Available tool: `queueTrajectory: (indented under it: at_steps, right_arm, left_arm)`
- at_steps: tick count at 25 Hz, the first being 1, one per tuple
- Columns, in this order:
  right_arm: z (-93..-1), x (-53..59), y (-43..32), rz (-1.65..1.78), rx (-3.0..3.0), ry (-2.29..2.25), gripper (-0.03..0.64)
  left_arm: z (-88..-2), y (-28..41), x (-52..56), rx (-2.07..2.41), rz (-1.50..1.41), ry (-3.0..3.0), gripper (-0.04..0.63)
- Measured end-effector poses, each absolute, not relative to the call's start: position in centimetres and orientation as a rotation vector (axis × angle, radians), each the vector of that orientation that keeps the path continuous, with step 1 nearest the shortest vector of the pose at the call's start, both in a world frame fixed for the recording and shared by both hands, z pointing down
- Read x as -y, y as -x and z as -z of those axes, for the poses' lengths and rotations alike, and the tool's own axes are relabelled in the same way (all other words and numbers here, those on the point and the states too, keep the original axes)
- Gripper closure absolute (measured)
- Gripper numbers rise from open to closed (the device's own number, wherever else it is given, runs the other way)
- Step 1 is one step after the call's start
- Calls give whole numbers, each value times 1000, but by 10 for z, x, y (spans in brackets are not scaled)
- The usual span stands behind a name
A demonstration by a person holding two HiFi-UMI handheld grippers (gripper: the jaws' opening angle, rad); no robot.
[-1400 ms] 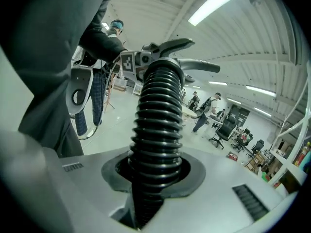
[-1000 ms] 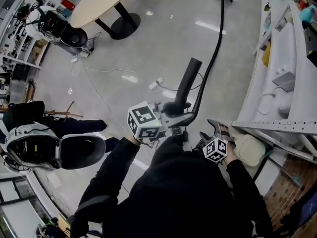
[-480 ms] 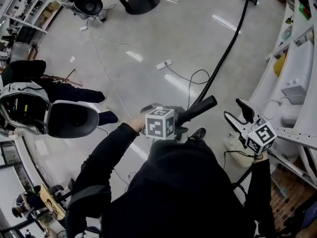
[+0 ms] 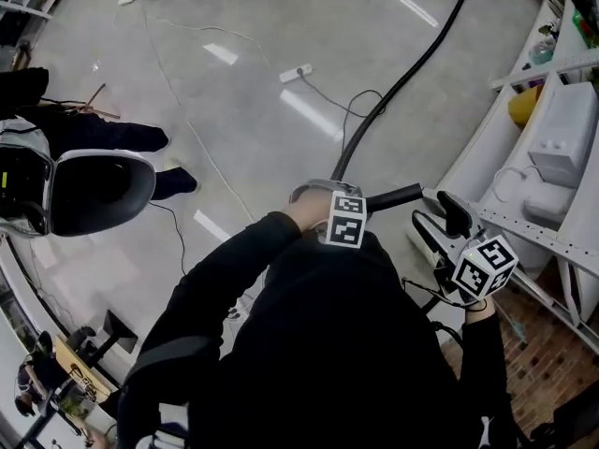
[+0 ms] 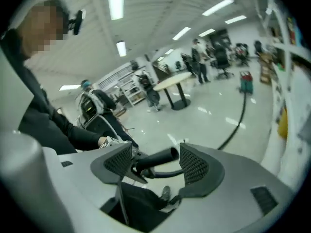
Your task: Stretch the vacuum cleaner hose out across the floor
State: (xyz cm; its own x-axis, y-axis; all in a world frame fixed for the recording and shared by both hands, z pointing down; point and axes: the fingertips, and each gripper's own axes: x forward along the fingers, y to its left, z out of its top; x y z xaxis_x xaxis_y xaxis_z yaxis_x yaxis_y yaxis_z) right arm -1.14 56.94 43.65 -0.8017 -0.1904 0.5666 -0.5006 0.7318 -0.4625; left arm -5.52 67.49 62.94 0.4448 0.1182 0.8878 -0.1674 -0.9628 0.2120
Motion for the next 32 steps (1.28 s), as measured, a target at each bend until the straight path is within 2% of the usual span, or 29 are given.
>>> queueTrajectory:
  at_steps: [4,7,14,19,20,21,22,27,30,32]
  right_arm:
    - [-495,-634,12,-1385,2260,-718,322]
    - [-521,-653,16,-1540,2201,-944,321]
    - [-569,-681,-44,-1857,1956,-1384,331]
    - [-593,-704,-90,-1957,1828,-1573,331]
    - [-595,-707,-99,-1983,1822,-1598,351]
    - [-598,-711,-108,-1998,1828,-1616,425]
    - [-600,-714,-117,-2011,1848,-1624,445]
    - [-616,-727,-148,-2064,1952,-1605,465]
    - [-631,-742,-157,-1969,1994,-1565,471]
    - [-642,-747,-169,-1855,2024,-1557,472]
  left_arm:
    - [-657,53,-696,37,-1500,-2447,459]
    - [-673,38,-722,-72,-1556,-2477,459]
    - [-700,11,-760,-304,-1811,-2438,458]
    - [-707,-14,-783,-382,-1983,-2410,458]
    - [-708,-23,-787,-365,-1977,-2407,457]
    - [-709,-33,-792,-338,-1962,-2409,457]
    - [-712,-42,-796,-311,-1949,-2411,457]
    - [-741,-70,-800,-220,-2065,-2405,456]
    - [-763,-66,-803,-166,-2221,-2329,401]
    - [-776,-60,-807,-132,-2262,-2248,388]
